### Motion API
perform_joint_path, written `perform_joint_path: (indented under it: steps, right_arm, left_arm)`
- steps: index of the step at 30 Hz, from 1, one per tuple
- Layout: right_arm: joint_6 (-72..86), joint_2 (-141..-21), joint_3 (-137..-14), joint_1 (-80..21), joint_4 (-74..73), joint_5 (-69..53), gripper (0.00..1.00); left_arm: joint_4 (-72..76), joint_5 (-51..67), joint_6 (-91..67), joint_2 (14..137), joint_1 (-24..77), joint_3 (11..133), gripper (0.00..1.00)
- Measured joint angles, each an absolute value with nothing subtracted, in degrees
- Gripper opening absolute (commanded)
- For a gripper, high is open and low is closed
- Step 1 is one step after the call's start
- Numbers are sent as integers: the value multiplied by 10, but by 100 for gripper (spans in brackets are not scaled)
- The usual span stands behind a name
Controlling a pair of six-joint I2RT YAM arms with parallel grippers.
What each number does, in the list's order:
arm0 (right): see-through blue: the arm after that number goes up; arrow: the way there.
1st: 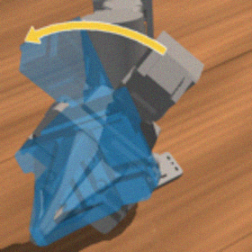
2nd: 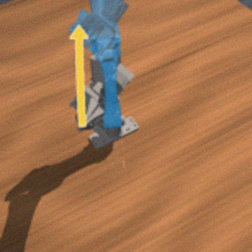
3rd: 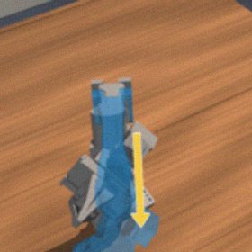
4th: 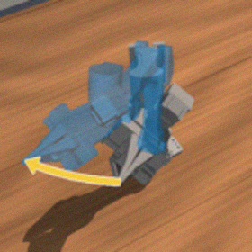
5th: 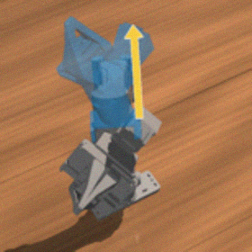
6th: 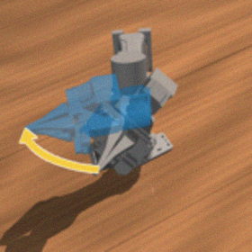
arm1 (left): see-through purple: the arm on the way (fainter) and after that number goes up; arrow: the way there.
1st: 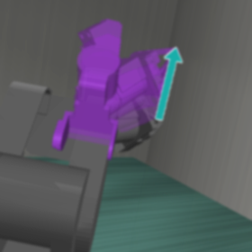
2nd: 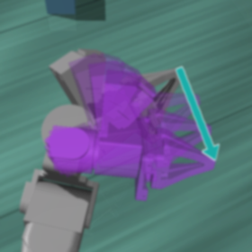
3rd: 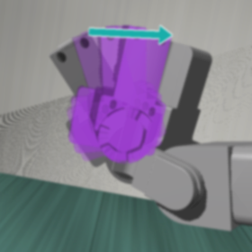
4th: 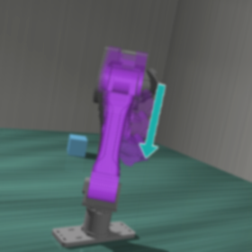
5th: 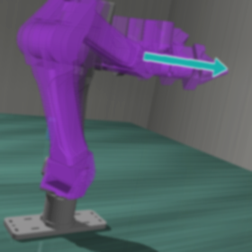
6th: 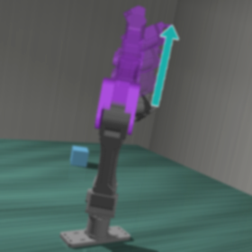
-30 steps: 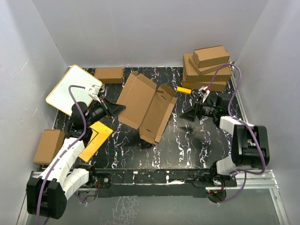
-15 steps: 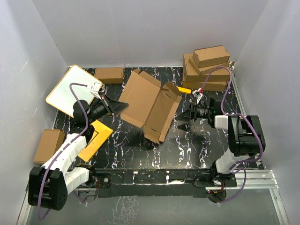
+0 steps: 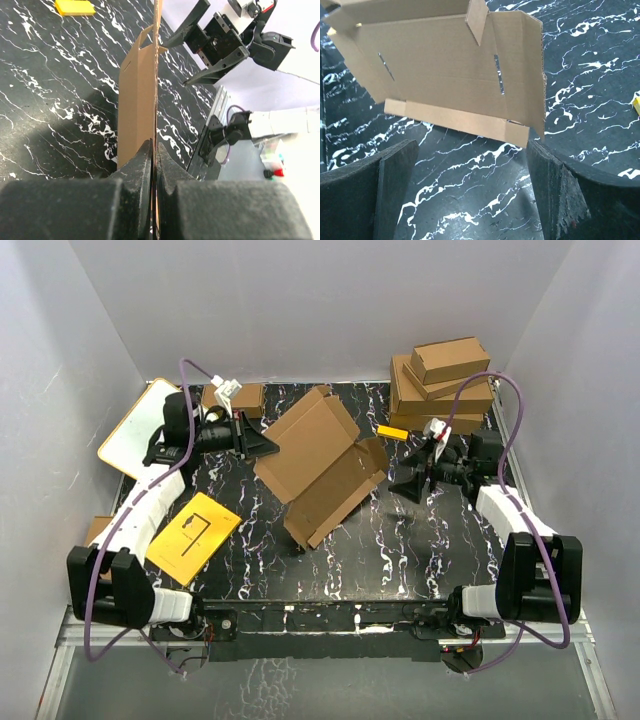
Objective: Fold the paper box
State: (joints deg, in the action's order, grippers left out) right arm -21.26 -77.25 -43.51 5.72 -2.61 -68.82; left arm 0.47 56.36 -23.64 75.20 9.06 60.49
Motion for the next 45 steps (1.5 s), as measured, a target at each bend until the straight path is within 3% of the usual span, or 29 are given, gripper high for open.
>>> perform_joint_path:
  steps: [6, 14, 18, 27, 37, 40, 45]
  right_arm:
    - [-274, -761, -384, 57, 4, -687, 99]
    - [-281, -795, -384, 43, 69, -673, 96]
    - [-283, -826, -386, 23, 75, -664, 86]
    - [-304, -858, -430, 8, 55, -660, 46]
    - [-323, -877, -446, -4, 25, -651, 13]
    - [-324, -879, -448, -11, 15, -650, 8]
    - [-296, -876, -449, -11, 24, -651, 8]
  left_arm:
    - [-94, 606, -155, 788, 90, 638, 0]
    - [-116, 628, -125, 791, 90, 638, 0]
    - [-116, 635, -119, 796, 90, 638, 0]
    - [-116, 640, -113, 803, 90, 638, 0]
    - [-116, 646, -110, 803, 90, 638, 0]
    - [-120, 646, -109, 806, 90, 642, 0]
    - [-135, 644, -102, 817, 90, 665, 0]
